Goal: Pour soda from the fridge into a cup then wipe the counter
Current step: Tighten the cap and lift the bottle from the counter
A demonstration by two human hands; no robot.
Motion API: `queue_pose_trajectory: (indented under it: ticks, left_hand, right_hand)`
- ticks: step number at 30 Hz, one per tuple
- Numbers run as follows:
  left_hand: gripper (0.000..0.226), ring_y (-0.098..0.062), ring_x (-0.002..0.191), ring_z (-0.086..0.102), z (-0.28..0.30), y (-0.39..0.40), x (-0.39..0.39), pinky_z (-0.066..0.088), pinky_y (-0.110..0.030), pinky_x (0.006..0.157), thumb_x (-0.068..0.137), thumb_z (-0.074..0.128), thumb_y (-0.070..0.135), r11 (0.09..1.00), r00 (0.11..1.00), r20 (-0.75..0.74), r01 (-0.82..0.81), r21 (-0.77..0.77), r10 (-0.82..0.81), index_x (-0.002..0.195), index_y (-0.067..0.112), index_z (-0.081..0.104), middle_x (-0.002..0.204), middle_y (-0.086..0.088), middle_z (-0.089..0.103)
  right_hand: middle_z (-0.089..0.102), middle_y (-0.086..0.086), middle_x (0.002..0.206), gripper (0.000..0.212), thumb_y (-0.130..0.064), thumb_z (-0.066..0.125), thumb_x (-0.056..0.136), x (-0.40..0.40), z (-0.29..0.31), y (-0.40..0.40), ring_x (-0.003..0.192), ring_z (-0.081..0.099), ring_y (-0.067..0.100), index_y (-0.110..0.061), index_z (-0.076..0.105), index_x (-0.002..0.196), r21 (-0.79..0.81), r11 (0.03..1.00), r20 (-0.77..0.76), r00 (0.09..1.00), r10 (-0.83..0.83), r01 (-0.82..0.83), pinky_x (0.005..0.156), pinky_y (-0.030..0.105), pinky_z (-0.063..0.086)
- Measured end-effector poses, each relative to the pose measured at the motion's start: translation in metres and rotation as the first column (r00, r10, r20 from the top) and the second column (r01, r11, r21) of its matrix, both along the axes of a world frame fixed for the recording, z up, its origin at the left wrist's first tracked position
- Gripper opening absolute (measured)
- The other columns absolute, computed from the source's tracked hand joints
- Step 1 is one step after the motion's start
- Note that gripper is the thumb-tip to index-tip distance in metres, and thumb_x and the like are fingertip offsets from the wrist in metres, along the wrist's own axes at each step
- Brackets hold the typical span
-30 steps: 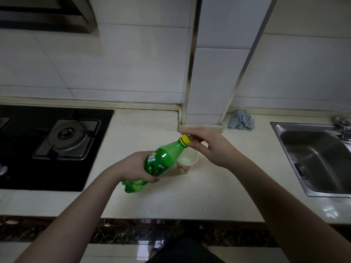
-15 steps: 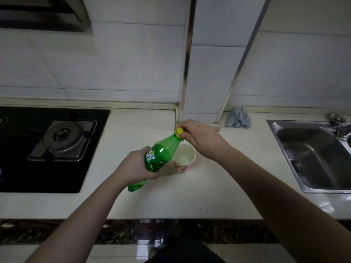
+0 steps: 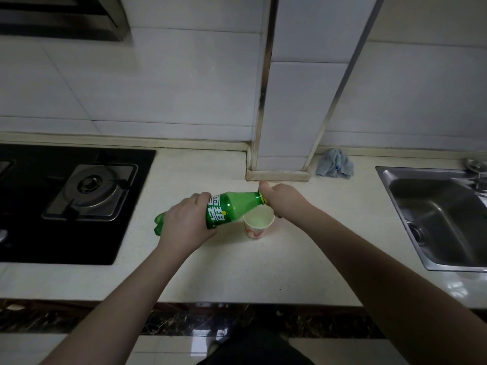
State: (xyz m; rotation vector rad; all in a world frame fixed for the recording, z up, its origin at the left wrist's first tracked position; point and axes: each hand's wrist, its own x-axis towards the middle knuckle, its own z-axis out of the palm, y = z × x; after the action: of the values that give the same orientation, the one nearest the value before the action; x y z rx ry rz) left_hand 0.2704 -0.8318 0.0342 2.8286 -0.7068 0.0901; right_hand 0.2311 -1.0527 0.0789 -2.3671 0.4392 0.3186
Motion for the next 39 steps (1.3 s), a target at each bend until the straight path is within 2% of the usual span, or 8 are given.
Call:
queue_pose_trajectory:
  ticks: [2,5,9,14,18,22,34,39]
  left_hand:
    - [0.058,-0.019,0.083,0.060,0.003,-0.001,0.003,0.038,-0.028,0.061,0.064,0.078,0.036,0.999,0.995,-0.104,-0.009,-0.032,0.006,0.116,0.026,0.054,0.099,0.006,0.063]
    - [0.053,-0.015,0.077,0.062,0.005,0.000,0.010,0.047,-0.029,0.060,0.058,0.080,0.036,0.988,0.922,-0.381,0.000,-0.157,-0.061,0.106,0.031,0.056,0.085,0.011,0.066]
    - [0.051,-0.007,0.078,0.066,-0.002,0.006,0.015,0.057,-0.037,0.071,0.052,0.081,0.038,0.969,0.826,-0.532,0.064,-0.238,-0.186,0.098,0.031,0.061,0.082,0.013,0.069]
    - [0.054,-0.014,0.079,0.064,-0.003,0.000,0.013,0.051,-0.030,0.064,0.055,0.080,0.040,0.991,0.905,-0.413,0.054,-0.122,-0.100,0.103,0.029,0.057,0.087,0.011,0.066]
    - [0.065,-0.019,0.093,0.064,-0.006,-0.005,0.012,0.044,-0.029,0.067,0.066,0.077,0.041,0.999,0.979,-0.203,-0.017,-0.039,0.009,0.123,0.025,0.052,0.108,0.006,0.064]
    - [0.069,-0.020,0.099,0.063,-0.011,-0.005,0.016,0.049,-0.032,0.074,0.066,0.078,0.039,0.995,0.987,-0.151,-0.070,-0.077,0.058,0.127,0.024,0.050,0.116,0.005,0.063]
    - [0.065,-0.016,0.089,0.063,-0.018,-0.002,0.031,0.045,-0.028,0.067,0.063,0.083,0.038,0.965,0.937,-0.350,-0.099,-0.241,0.009,0.121,0.028,0.054,0.101,0.010,0.065]
    - [0.050,0.000,0.084,0.062,-0.023,-0.004,0.028,0.048,-0.018,0.067,0.065,0.088,0.026,0.813,0.846,-0.533,-0.301,-0.499,-0.015,0.105,0.027,0.058,0.091,0.014,0.067]
  right_hand:
    - [0.050,0.006,0.062,0.061,-0.058,0.025,0.097,-0.001,0.001,0.001,0.058,0.048,0.020,-0.012,0.045,0.062,0.006,0.999,0.114,0.992,-0.050,0.049,0.060,0.033,0.038]
    - [0.049,-0.001,0.064,0.050,-0.054,0.024,0.098,-0.006,-0.004,0.001,0.058,0.047,0.016,-0.019,0.044,0.068,-0.305,0.949,0.444,0.871,0.211,-0.074,0.052,0.030,0.029]
    - [0.048,-0.001,0.060,0.039,-0.042,0.029,0.094,-0.004,-0.013,-0.008,0.050,0.043,0.018,-0.018,0.047,0.069,-0.524,0.840,0.525,0.724,0.446,-0.138,0.048,0.026,0.023]
    - [0.035,0.001,0.048,0.047,-0.045,0.014,0.086,0.004,-0.011,0.001,0.043,0.031,0.017,-0.015,0.032,0.053,-0.447,0.888,0.400,0.864,0.306,-0.107,0.044,0.027,0.018]
    - [0.032,0.006,0.048,0.047,-0.029,0.033,0.096,0.019,-0.012,0.004,0.045,0.032,0.019,-0.010,0.030,0.053,-0.333,0.943,0.326,0.934,0.147,-0.032,0.045,0.030,0.021]
    - [0.035,0.007,0.050,0.048,-0.030,0.033,0.098,0.027,-0.013,0.006,0.047,0.034,0.021,-0.010,0.034,0.055,-0.259,0.966,0.306,0.948,0.089,-0.007,0.048,0.030,0.027]
    - [0.046,-0.001,0.057,0.058,-0.059,0.019,0.096,0.034,-0.009,0.013,0.056,0.046,0.015,-0.019,0.040,0.058,-0.105,0.994,0.344,0.937,0.054,-0.018,0.053,0.031,0.030]
    - [0.054,-0.006,0.063,0.063,-0.057,0.013,0.096,0.030,-0.014,0.011,0.064,0.054,0.011,-0.019,0.059,0.075,0.075,0.997,0.388,0.922,-0.012,-0.018,0.064,0.032,0.041]
